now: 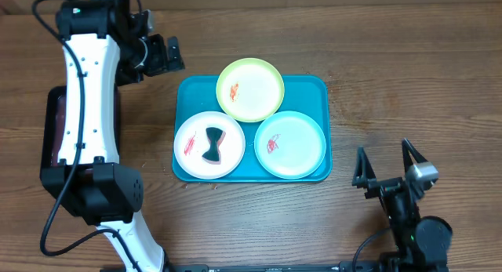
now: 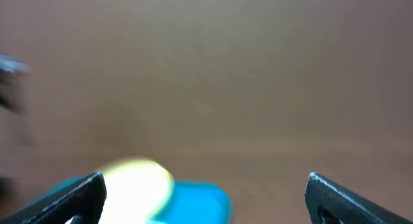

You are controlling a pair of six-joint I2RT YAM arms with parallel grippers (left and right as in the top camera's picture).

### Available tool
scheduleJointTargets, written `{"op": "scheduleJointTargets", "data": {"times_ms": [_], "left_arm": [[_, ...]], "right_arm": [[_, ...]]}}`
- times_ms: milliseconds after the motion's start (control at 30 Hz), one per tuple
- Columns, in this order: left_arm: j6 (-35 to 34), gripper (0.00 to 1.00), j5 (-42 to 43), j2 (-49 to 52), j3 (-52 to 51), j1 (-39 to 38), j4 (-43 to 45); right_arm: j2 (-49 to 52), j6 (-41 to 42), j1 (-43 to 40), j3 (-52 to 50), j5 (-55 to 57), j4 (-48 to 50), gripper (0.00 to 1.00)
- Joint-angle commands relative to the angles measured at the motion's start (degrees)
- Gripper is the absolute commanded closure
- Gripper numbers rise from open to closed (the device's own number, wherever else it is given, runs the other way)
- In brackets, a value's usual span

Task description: Clean dirty plates on tray and stack at the side

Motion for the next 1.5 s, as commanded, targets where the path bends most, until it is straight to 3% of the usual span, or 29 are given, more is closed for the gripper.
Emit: {"op": "scheduleJointTargets", "data": {"times_ms": [0,233,333,433,600,767,900,967,1033,1133,1233,1367,1467], "left_arm": [[-2.0,0.00,1.4,0.1,0.4,-0.2,-0.5],[-2.2,0.00,2.2,0.1,0.3,-1.1,-0.3],[-2.2,0.00,3.1,0.1,0.3,-1.2,0.0],[-2.2,0.00,3.5,0.1,0.3,-1.2,0.2],[-2.2,0.00,3.5,0.1,0.3,-1.2,0.3],[-2.2,0.00,3.6,0.1,0.3,-1.2,0.3],[-2.2,0.00,3.5,0.1,0.3,-1.2,0.2],[-2.2,0.00,3.5,0.1,0.3,-1.2,0.2],[-2.2,0.00,3.5,0.1,0.3,-1.2,0.2],[-2.2,0.00,3.5,0.1,0.3,-1.2,0.2],[-2.2,0.00,3.5,0.1,0.3,-1.2,0.2],[-2.1,0.00,3.5,0.1,0.3,-1.2,0.1],[-2.1,0.00,3.5,0.1,0.3,-1.2,0.1]], "right_arm": [[-0.5,6.3,-0.1,-0.6,-18.1,10.0,0.00],[-0.5,5.9,-0.1,-0.5,-16.7,36.5,0.00],[-0.5,5.9,-0.1,1.8,-10.4,41.3,0.00],[1.2,2.1,-0.1,11.9,-7.8,32.1,0.00],[12.6,-10.0,-0.1,34.8,-8.0,0.0,0.00],[31.7,-10.6,-0.1,58.9,-6.8,-28.5,0.00],[45.3,-10.4,-0.1,73.3,-17.8,-43.0,0.00],[49.8,-10.4,-0.1,76.0,-26.8,-45.1,0.00],[55.3,-8.9,-0.1,76.2,-40.2,-38.9,0.00],[60.3,0.5,0.0,76.5,-43.5,-34.0,0.00],[65.5,1.8,1.9,78.2,-36.1,-37.5,0.00],[73.3,10.3,6.9,84.1,-17.5,-49.1,0.00],[79.1,11.5,11.2,87.8,-13.0,-55.2,0.00]]}}
